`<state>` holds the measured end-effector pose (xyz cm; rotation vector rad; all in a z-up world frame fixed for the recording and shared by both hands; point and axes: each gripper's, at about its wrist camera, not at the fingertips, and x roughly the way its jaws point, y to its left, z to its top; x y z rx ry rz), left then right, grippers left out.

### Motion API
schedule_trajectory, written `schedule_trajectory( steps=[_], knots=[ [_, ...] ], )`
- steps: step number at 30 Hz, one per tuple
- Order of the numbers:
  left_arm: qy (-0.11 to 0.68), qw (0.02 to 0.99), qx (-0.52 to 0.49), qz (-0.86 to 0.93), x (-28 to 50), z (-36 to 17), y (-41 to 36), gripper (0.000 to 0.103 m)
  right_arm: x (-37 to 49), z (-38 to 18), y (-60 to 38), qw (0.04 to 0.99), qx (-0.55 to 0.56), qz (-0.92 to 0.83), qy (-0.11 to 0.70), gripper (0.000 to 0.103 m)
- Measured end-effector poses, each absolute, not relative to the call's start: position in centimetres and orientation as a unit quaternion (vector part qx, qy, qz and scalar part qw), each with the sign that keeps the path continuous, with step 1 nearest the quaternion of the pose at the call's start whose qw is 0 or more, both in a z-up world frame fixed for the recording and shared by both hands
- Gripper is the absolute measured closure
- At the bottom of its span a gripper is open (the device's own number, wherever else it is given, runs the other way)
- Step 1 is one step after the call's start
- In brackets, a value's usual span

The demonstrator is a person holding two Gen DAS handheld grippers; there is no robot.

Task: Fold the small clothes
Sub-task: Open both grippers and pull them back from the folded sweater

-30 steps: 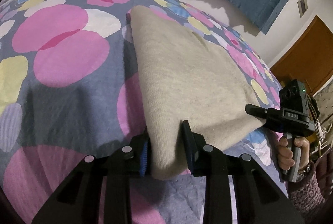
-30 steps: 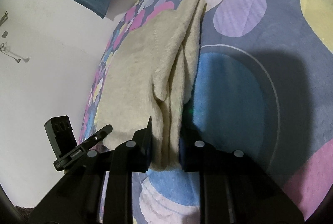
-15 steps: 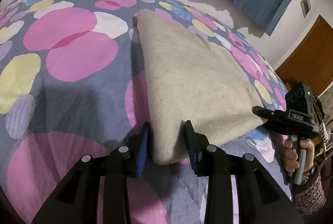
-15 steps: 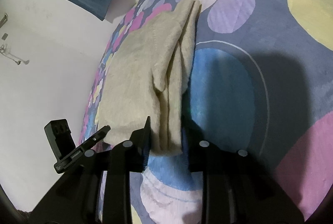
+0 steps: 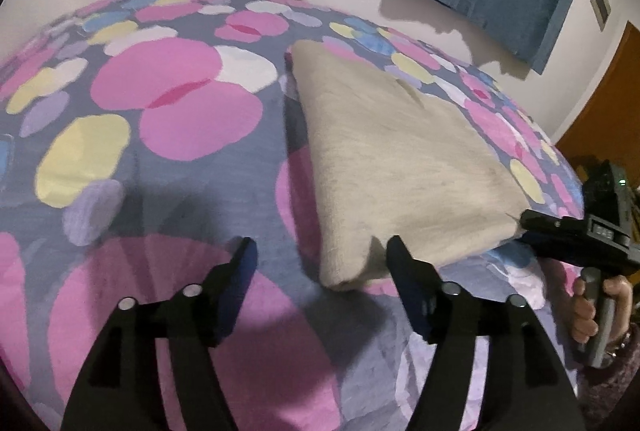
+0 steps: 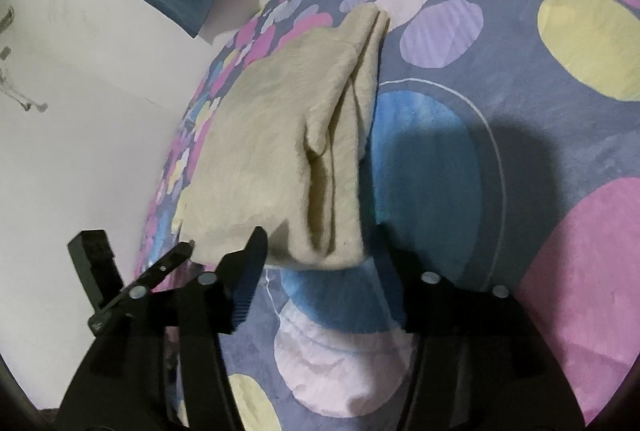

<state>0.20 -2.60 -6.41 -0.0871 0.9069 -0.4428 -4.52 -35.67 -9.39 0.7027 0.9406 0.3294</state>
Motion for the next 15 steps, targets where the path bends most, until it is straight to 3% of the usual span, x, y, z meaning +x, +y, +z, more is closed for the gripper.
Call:
schedule_trajectory(
  steps=[15],
  knots=[
    [0.389, 0.908, 0.009, -0.155, -2.9, -4.4, -3.0, 0.023, -7.4, -6.2, -30.2, 0.901, 0.124, 0.040, 0.414, 0.027]
  ],
)
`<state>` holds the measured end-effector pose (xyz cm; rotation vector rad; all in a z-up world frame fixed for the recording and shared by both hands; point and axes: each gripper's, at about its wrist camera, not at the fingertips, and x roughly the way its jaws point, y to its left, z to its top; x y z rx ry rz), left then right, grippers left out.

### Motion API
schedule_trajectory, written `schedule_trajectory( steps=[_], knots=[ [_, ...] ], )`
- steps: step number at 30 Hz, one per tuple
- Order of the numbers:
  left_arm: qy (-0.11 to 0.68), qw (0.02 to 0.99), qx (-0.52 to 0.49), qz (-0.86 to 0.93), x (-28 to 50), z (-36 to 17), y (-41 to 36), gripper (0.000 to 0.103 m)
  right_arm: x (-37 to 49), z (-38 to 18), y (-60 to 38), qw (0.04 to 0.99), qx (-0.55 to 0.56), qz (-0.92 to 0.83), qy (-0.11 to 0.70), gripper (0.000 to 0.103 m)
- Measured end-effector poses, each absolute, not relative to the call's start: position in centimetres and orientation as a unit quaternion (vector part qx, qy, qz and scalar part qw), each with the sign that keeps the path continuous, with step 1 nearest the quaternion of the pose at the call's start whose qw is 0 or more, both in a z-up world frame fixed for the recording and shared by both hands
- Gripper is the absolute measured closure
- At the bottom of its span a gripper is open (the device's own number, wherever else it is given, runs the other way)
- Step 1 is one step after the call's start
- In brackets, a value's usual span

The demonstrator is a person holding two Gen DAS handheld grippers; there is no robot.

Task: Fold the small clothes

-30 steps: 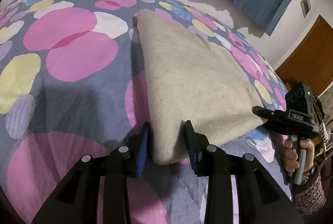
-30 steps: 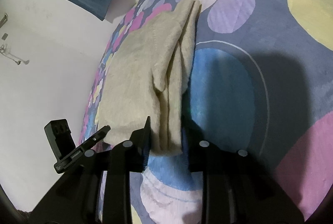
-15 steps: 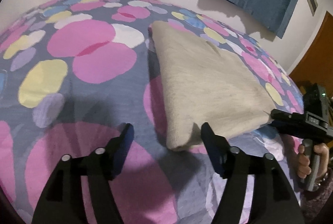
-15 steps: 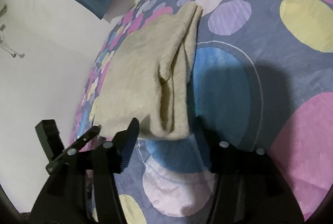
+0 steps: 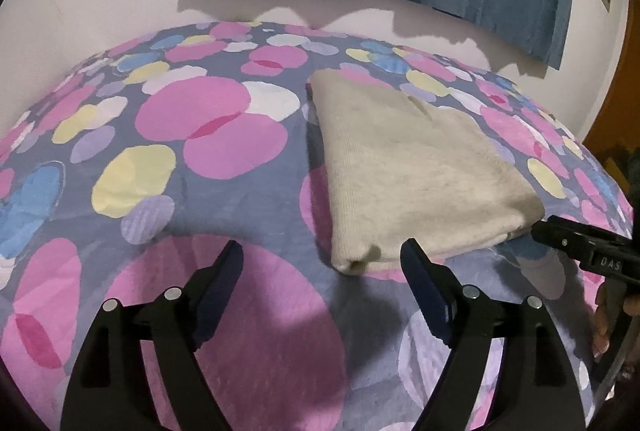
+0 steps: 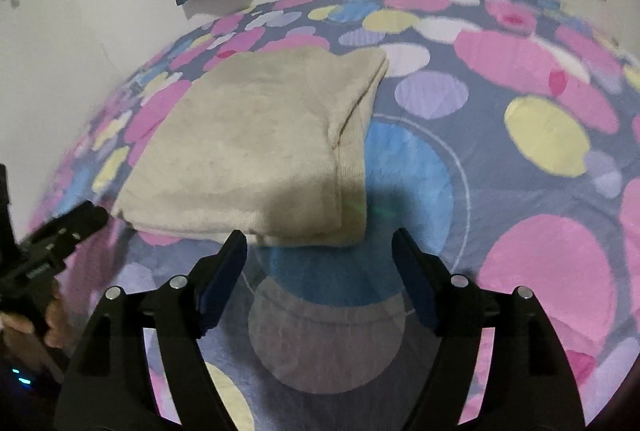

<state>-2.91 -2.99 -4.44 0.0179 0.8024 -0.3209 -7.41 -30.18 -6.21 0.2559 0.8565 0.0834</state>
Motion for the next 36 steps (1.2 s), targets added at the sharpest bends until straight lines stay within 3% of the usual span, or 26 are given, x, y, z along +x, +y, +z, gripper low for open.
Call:
schedule_trajectory(
  steps=[21, 27, 36],
  knots=[
    [0.390, 0.915, 0.009, -0.098, -2.95, -4.64, -2.82, 0.017, -8.09, -6.00, -30.32, 0.910, 0.116, 0.006, 0.398, 0.023],
    [0.377, 0.922, 0.011, -0.087, -3.18, -4.38, -2.64, 0.016, -8.05, -6.00, -30.37, 0.913, 0.114, 0.004, 0.392, 0.013],
    [0.378, 0.922, 0.008, -0.080, -3.20, -4.21, -2.40, 0.016, -7.71, -6.37, -30.50, 0.911, 0.103, 0.000, 0.400, 0.011]
  ],
)
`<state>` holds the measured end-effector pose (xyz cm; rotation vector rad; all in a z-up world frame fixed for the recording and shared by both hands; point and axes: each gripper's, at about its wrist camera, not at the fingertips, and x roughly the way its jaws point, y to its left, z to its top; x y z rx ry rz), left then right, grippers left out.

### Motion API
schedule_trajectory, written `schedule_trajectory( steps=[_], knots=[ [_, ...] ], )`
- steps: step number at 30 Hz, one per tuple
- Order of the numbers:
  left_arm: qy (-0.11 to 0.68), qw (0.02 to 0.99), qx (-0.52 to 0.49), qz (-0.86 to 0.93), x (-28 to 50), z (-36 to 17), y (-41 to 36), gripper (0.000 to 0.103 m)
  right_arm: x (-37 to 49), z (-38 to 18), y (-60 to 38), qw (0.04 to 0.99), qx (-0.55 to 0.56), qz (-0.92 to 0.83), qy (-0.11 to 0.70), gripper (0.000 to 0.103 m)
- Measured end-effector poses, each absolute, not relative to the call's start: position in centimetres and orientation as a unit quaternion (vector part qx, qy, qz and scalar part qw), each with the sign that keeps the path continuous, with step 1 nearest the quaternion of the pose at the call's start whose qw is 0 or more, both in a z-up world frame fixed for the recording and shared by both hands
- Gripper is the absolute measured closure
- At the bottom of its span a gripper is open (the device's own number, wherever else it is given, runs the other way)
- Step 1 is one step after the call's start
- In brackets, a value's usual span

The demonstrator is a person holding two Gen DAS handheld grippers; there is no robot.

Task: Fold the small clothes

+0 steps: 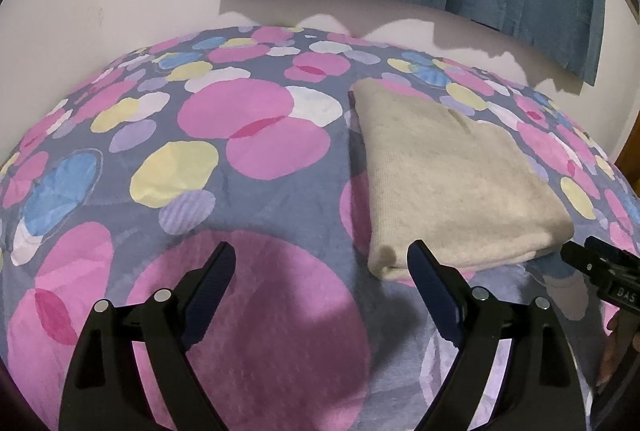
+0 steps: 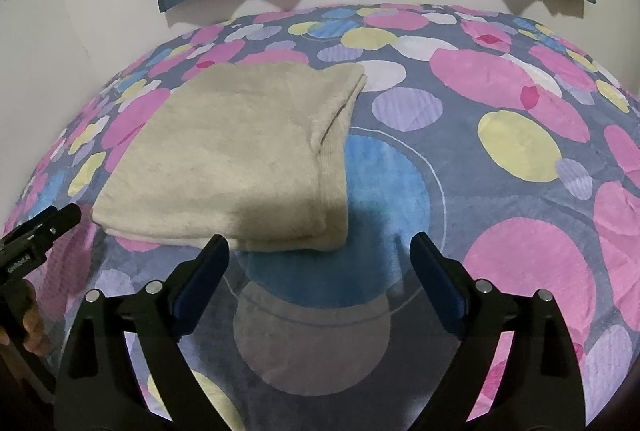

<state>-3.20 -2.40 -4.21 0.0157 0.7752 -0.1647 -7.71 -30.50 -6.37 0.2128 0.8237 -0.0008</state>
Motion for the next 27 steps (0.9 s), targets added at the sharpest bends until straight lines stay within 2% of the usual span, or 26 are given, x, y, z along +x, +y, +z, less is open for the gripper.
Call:
schedule_trajectory(
  steps=[20, 27],
  knots=[
    [0.384, 0.921, 0.008, -0.060, -2.94, -4.15, -2.32, 0.016, -7.51, -6.42, -29.87, 0.913, 0.085, 0.006, 0.399, 0.010],
    [0.372, 0.926, 0.037, -0.039, -3.10, -4.03, -3.01, 0.016, -7.48, -6.42, -29.82, 0.913, 0.084, 0.008, 0.400, 0.010]
  ],
)
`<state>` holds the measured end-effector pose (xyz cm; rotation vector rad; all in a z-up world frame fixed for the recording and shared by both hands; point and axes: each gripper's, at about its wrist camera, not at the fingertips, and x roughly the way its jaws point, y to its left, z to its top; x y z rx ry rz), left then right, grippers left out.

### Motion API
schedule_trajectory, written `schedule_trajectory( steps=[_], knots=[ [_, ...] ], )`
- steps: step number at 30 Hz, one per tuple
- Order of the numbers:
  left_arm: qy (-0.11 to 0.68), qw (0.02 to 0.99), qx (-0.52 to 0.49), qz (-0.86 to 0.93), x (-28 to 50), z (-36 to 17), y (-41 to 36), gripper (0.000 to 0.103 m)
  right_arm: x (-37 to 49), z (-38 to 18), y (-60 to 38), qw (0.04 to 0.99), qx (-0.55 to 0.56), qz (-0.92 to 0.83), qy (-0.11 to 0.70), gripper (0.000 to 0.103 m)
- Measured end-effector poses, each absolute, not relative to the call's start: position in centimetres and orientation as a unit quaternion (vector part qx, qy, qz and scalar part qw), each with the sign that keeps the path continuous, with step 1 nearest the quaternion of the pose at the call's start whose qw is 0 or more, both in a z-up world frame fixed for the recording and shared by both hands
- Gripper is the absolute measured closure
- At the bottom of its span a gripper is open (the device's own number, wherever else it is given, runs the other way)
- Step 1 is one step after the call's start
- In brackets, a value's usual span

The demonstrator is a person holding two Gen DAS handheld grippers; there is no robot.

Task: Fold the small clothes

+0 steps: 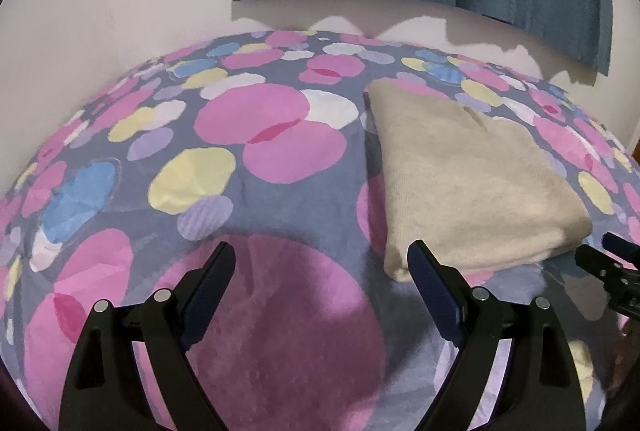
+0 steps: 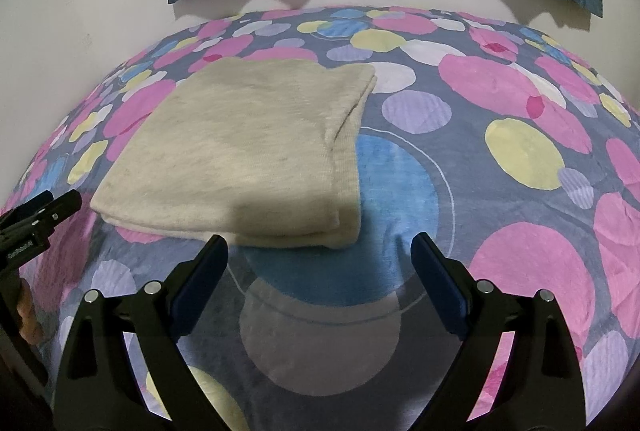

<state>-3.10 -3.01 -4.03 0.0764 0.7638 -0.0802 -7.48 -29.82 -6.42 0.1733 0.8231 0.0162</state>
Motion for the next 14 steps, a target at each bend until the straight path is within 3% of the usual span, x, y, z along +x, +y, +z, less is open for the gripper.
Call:
schedule_trajectory(
  steps=[7, 14],
  knots=[
    [0.353, 0.934, 0.031, -0.037, -3.0, -2.9, -2.0, 0.015, -7.4, -6.4, -30.1, 0.913, 0.089, 0.011, 0.399, 0.010],
    [0.381, 0.924, -0.003, 0.040, 2.2, -3.0, 5.4, 0.015, -7.2, -4.5, -35.6, 0.918, 0.093, -0.042, 0.383, 0.010]
  ],
)
